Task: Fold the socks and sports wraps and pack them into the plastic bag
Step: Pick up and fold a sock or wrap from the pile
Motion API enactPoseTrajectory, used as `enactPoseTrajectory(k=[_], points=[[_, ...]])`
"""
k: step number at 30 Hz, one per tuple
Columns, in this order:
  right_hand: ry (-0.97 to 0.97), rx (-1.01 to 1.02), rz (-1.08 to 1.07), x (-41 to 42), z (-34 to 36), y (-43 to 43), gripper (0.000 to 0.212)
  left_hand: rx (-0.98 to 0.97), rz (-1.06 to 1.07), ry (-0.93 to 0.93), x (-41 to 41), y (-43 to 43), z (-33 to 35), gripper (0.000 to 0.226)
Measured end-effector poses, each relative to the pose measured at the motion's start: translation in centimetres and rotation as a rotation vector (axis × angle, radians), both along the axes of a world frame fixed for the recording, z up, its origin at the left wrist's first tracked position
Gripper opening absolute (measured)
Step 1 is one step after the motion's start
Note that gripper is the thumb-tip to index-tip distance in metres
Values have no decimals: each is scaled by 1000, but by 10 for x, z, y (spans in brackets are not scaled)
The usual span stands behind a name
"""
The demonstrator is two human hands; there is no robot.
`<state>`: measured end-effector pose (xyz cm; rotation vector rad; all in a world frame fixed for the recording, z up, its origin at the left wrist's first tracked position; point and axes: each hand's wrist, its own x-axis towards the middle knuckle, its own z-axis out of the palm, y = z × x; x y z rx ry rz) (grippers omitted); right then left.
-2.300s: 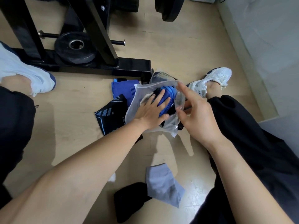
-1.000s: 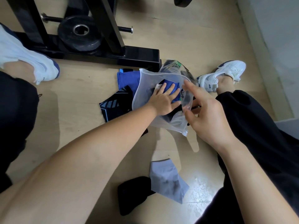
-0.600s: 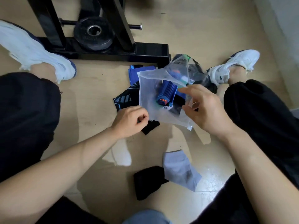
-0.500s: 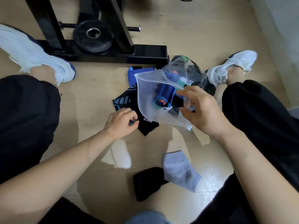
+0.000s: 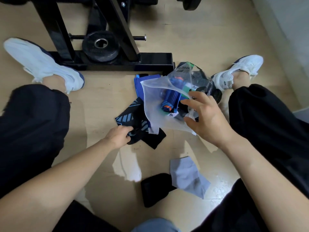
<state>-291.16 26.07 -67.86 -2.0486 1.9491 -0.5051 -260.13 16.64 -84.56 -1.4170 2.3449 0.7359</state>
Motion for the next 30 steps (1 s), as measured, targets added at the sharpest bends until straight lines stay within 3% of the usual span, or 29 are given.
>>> enactPoseTrajectory(k=[1, 6, 13, 18, 23, 26, 30], points=[[23, -34, -7, 2, 0, 1, 49, 59, -35, -15, 7, 2, 6, 10], [17, -182, -13, 22, 6, 11, 40, 114, -118, 2, 24, 14, 58, 27], [-173, 74, 204, 61, -2, 41, 44, 4, -101, 247, 22, 39, 141, 22], [-321, 80, 287, 88, -3, 42, 62, -6, -100, 454, 16, 66, 179, 3], [-373, -55, 197, 95, 3, 37, 21, -15, -12, 669, 13, 80, 183, 16], [-504, -16, 121, 88, 9, 36, 13, 41, 111, 739, 8, 79, 176, 10], [-686, -8, 23, 78, 20, 41, 9, 163, 205, 681, 3, 78, 160, 12]])
